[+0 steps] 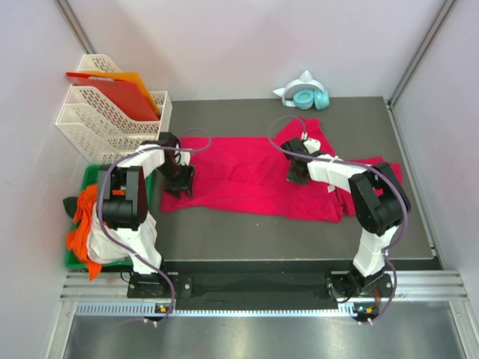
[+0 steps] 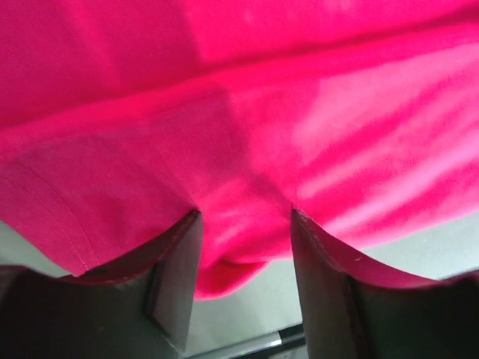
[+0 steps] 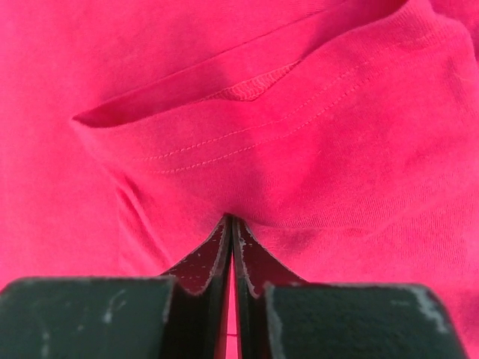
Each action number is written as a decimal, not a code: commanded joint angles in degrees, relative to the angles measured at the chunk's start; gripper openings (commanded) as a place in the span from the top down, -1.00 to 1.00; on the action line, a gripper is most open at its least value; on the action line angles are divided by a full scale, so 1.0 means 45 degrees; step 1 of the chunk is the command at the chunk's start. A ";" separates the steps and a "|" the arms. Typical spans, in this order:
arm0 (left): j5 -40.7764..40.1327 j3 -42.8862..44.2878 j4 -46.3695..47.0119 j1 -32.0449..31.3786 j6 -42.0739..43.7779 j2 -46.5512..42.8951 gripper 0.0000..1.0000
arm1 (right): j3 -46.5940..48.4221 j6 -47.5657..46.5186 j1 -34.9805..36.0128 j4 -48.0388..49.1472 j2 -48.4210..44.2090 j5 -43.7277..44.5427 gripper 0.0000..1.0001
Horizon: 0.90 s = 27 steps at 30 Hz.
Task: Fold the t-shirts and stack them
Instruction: Grap the side of the flattened tshirt furthest away from the robot with both arms
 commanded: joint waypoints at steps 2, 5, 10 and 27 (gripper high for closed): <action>0.2196 0.0269 -0.0312 0.0136 0.0560 -0.1505 -0.21 | -0.0219 -0.1267 -0.0295 0.1400 -0.1477 -0.0783 0.70; 0.3019 0.1246 -0.0042 0.0136 0.0288 -0.2190 -0.27 | 0.1029 -0.1696 -0.0393 0.0874 -0.2201 -0.0181 0.36; 0.2515 0.2283 0.1170 0.0136 -0.0376 -0.2466 -0.35 | 0.5082 -0.2691 -0.1348 -0.1172 -0.1229 0.0467 0.15; 0.0325 0.3280 0.1835 0.0155 -0.0866 -0.0784 -0.27 | 1.1033 -0.3339 -0.4592 -0.1786 0.5005 -0.0801 0.17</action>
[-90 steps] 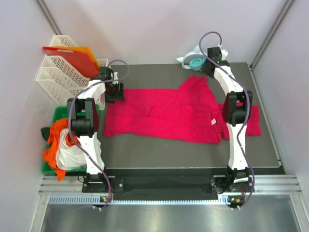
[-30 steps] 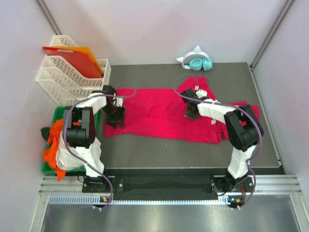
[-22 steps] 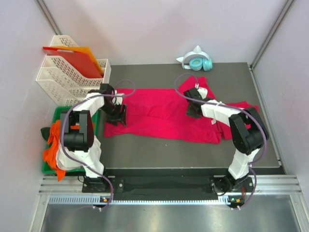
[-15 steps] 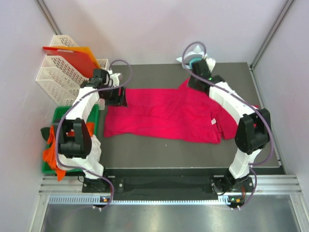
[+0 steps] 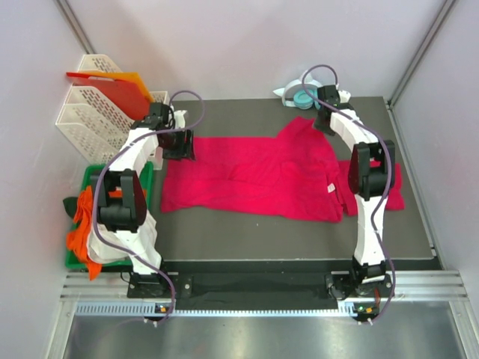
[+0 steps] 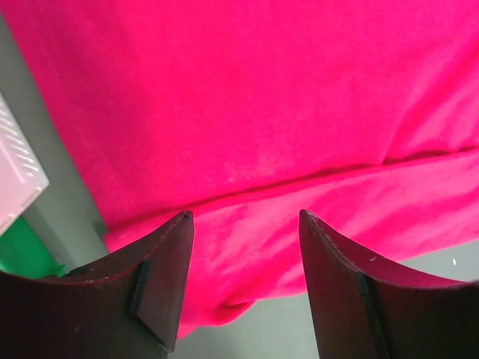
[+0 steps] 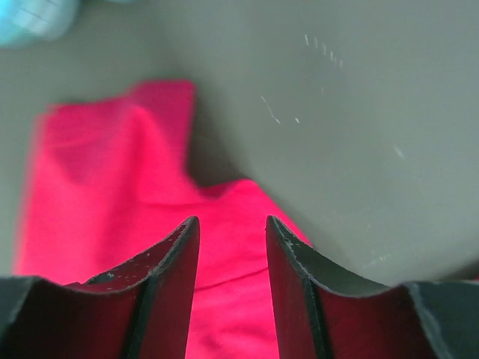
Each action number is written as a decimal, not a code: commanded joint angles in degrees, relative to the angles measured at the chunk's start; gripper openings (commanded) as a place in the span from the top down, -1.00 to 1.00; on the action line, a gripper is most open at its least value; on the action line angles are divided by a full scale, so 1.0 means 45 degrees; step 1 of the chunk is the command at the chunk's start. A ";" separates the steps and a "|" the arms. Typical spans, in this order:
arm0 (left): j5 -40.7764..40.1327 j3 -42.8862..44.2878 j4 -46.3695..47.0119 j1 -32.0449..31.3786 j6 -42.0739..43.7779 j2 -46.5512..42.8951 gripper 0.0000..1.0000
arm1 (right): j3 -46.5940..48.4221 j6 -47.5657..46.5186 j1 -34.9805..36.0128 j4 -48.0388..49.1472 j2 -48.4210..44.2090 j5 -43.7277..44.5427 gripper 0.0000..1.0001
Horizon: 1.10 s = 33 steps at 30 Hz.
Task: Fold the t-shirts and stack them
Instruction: Grap the side of the flattened tshirt furthest away from the robot with both arms
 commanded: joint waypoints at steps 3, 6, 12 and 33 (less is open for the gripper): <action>-0.0339 -0.0388 0.0986 0.0063 0.0004 -0.0616 -0.29 | 0.1216 0.0004 -0.0406 0.0870 0.0142 -0.0715 0.13; -0.0241 -0.0369 0.1122 0.0063 0.0258 -0.0616 -0.30 | 0.1937 -0.0113 -0.0406 0.0774 0.0552 -0.0657 0.08; 0.0422 -0.0116 0.1085 0.0102 0.0375 -0.0344 -0.31 | 0.1803 0.0140 -0.0406 0.0930 0.0767 -0.0832 -0.03; 0.0989 -0.0330 0.1143 0.0102 -0.0054 0.0458 -0.29 | 0.2956 0.0999 -0.0679 0.1495 0.2741 -0.2258 0.11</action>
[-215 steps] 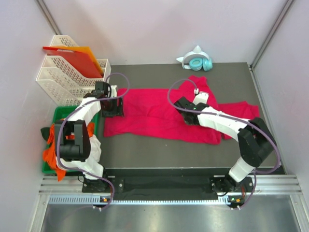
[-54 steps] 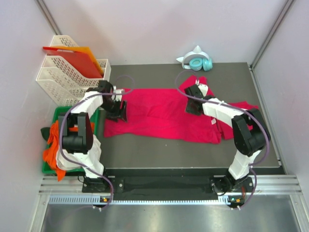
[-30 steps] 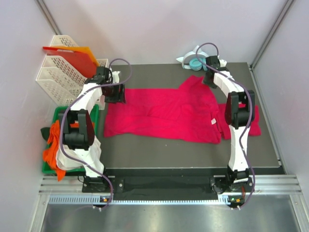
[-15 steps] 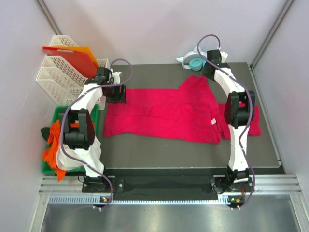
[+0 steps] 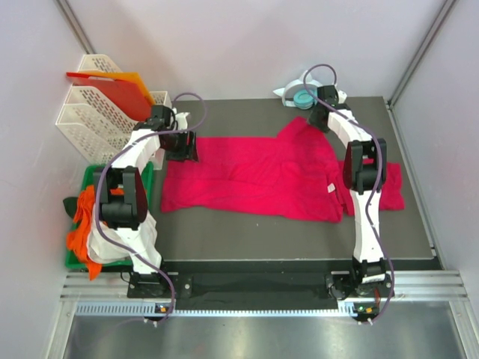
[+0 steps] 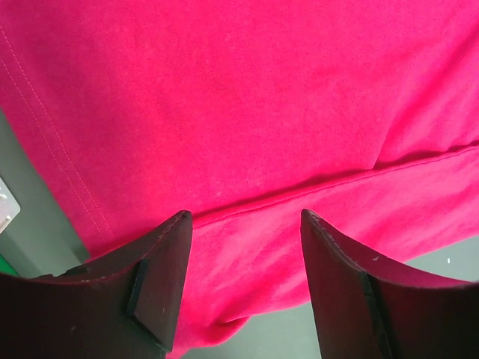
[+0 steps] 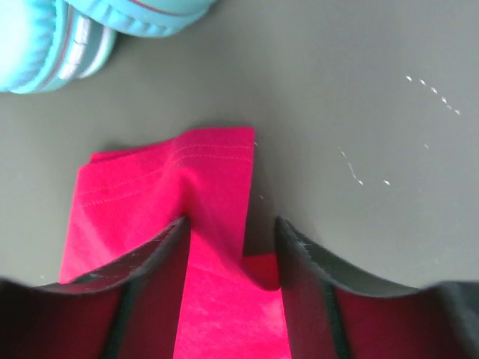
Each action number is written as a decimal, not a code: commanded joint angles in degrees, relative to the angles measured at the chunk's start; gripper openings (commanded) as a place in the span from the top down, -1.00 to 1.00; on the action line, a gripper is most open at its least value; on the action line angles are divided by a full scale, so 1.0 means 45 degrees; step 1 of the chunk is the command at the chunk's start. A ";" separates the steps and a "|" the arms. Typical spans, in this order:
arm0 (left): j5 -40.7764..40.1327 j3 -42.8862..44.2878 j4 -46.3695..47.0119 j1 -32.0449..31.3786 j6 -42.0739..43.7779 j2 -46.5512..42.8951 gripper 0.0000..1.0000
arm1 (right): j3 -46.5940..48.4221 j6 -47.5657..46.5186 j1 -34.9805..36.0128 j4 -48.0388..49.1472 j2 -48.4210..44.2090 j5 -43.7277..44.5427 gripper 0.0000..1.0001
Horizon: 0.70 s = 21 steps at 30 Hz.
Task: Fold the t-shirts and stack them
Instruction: Grap the side of the flattened tshirt furthest away from the robot with both arms
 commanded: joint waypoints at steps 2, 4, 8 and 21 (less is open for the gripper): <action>0.0319 -0.0053 0.0458 0.0073 -0.0220 0.0181 -0.29 | 0.0805 0.0436 -0.0208 0.0884 0.0114 -0.0282 0.63; 0.0338 -0.0014 0.0458 0.0073 -0.0258 0.0240 -0.29 | 0.0727 0.0436 -0.0189 0.0903 0.0056 -0.0204 0.90; 0.0397 0.0025 0.0497 0.0073 -0.0317 0.0357 -0.28 | -0.0945 0.0184 -0.0131 0.1624 -0.1092 0.0264 1.00; 0.0456 -0.0229 0.0672 0.0034 -0.0356 0.0201 -0.27 | -0.6087 -0.1145 0.1275 0.4066 -0.5587 0.1320 1.00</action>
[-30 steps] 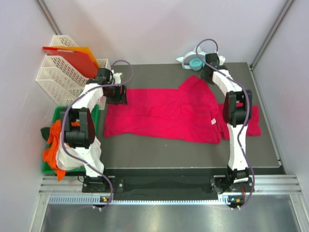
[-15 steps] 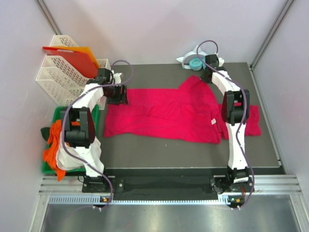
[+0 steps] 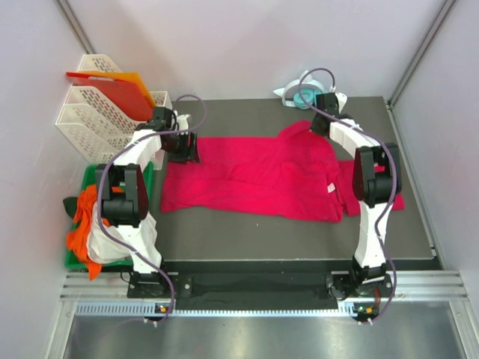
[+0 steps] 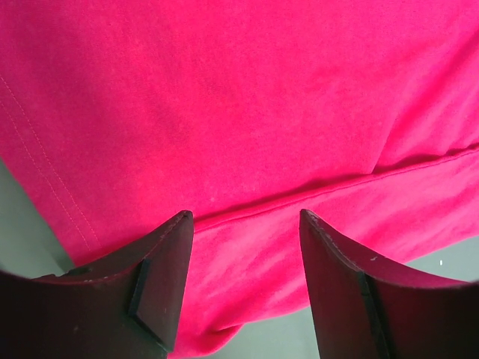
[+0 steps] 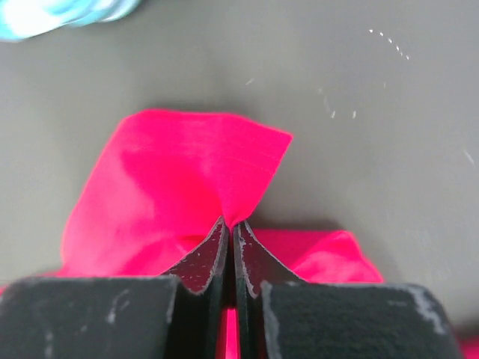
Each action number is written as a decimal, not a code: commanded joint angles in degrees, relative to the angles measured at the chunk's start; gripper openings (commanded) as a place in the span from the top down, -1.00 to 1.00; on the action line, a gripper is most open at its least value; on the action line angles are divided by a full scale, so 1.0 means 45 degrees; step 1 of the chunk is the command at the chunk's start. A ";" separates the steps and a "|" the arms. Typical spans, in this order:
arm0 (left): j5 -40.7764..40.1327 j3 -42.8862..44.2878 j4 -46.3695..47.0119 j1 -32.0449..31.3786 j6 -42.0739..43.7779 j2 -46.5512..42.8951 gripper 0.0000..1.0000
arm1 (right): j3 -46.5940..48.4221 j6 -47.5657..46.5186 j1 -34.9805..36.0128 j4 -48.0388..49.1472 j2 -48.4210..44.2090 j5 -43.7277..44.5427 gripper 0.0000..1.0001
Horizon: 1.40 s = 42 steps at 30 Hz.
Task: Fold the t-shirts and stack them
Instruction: Grap the side of the flattened tshirt furthest away from the robot with both arms
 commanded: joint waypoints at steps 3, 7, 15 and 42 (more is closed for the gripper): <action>0.0194 -0.0434 0.0644 0.0029 -0.0021 -0.0270 -0.26 | -0.2334 -0.0689 0.1127 0.1611 -0.3164 0.0816 1.00; 0.0174 -0.0668 0.0644 0.0010 -0.0099 -0.0251 -0.27 | -0.3779 -0.0670 0.1731 0.1611 -0.3984 0.0913 1.00; 0.0135 -0.0630 0.0664 -0.0010 -0.0099 -0.0075 -0.25 | -0.6398 0.0169 0.2455 0.1436 -0.4436 0.0835 1.00; 0.0271 -0.0102 0.0566 -0.0186 -0.0099 0.0433 -0.26 | -0.4113 0.0776 0.1049 0.0361 -0.3243 0.0913 0.25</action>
